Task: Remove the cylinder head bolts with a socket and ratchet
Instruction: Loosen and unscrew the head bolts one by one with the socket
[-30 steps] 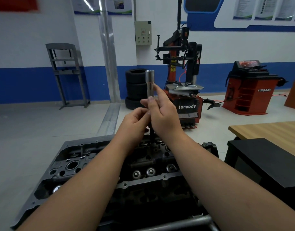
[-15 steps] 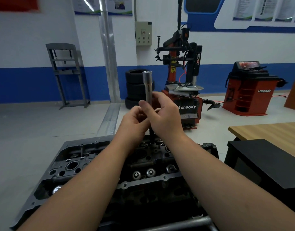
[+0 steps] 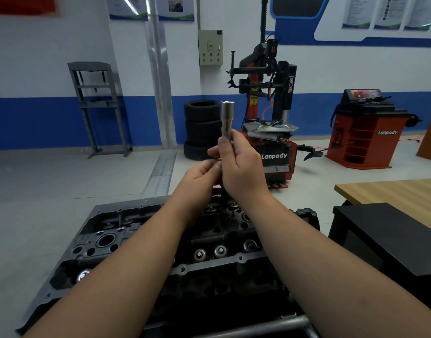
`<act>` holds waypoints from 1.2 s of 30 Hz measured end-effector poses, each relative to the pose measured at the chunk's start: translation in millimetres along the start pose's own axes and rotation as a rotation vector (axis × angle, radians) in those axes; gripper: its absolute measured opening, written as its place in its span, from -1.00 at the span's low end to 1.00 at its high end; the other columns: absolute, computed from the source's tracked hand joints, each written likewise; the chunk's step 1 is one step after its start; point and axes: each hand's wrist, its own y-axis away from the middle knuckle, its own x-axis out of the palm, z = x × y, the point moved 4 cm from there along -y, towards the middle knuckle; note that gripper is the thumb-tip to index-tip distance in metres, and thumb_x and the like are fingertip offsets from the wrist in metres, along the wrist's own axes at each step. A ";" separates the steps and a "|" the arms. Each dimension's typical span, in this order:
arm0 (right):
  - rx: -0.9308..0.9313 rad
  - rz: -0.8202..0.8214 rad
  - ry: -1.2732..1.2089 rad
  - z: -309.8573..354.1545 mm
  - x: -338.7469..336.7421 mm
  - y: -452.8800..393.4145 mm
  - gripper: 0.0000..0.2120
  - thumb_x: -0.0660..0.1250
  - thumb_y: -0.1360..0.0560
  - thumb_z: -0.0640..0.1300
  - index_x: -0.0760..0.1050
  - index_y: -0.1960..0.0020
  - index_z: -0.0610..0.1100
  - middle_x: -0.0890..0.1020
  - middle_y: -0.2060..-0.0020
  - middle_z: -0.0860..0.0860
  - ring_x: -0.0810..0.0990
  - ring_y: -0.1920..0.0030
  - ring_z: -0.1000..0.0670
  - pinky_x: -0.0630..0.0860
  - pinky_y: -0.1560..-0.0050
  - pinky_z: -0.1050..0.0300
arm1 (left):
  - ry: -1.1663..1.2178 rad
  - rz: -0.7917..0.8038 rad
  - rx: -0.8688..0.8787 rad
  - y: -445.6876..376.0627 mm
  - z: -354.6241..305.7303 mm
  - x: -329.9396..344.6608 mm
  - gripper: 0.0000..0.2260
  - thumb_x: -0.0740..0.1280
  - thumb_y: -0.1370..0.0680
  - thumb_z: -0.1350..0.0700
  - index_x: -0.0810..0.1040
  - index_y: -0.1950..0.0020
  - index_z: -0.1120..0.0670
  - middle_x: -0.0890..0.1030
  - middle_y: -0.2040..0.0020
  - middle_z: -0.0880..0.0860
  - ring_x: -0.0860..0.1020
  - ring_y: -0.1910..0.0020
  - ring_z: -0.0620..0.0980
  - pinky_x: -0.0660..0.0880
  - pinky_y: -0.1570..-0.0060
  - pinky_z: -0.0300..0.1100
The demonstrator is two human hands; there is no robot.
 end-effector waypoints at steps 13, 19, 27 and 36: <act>0.020 0.034 0.025 2.2 -0.7 -0.2 -0.61 0.23 -0.67 -0.07 0.41 -0.47 -0.10 0.70 -0.02 0.00 0.64 -0.09 0.13 0.56 -0.12 0.25 | 0.028 0.017 -0.001 -0.8 1.7 2.2 -0.79 0.23 -0.70 -0.08 0.61 -0.20 -0.06 0.73 -0.06 -0.06 0.70 -0.07 -0.05 0.66 -0.06 -0.10; -0.012 0.051 0.002 3.2 1.8 0.4 -0.67 0.29 -0.64 -0.09 0.42 -0.38 -0.13 0.64 0.06 0.07 0.62 -0.01 0.14 0.55 -0.03 0.29 | -0.040 -0.036 0.062 -0.2 -1.0 -2.5 -0.85 0.34 -0.65 -0.02 0.62 -0.20 -0.06 0.73 -0.04 -0.05 0.70 -0.04 -0.08 0.66 -0.03 -0.11; 0.003 0.023 0.042 2.5 -0.5 -0.1 -0.64 0.21 -0.67 -0.13 0.44 -0.45 -0.13 0.68 0.02 0.01 0.64 -0.05 0.13 0.56 -0.06 0.29 | 0.076 0.000 -0.006 -2.2 2.2 0.9 -0.77 0.24 -0.70 -0.06 0.62 -0.22 0.00 0.74 -0.06 -0.01 0.71 -0.06 -0.04 0.65 -0.01 -0.15; -0.146 -0.043 0.154 7.7 -2.6 0.6 -0.81 0.35 -0.61 -0.14 0.62 -0.14 -0.20 0.64 0.14 0.00 0.58 0.10 0.09 0.49 0.05 0.28 | -0.063 -0.153 0.058 -2.7 2.4 -8.4 -0.84 0.46 -0.57 0.04 0.61 -0.10 0.04 0.73 0.02 0.01 0.71 0.01 -0.01 0.66 -0.08 0.03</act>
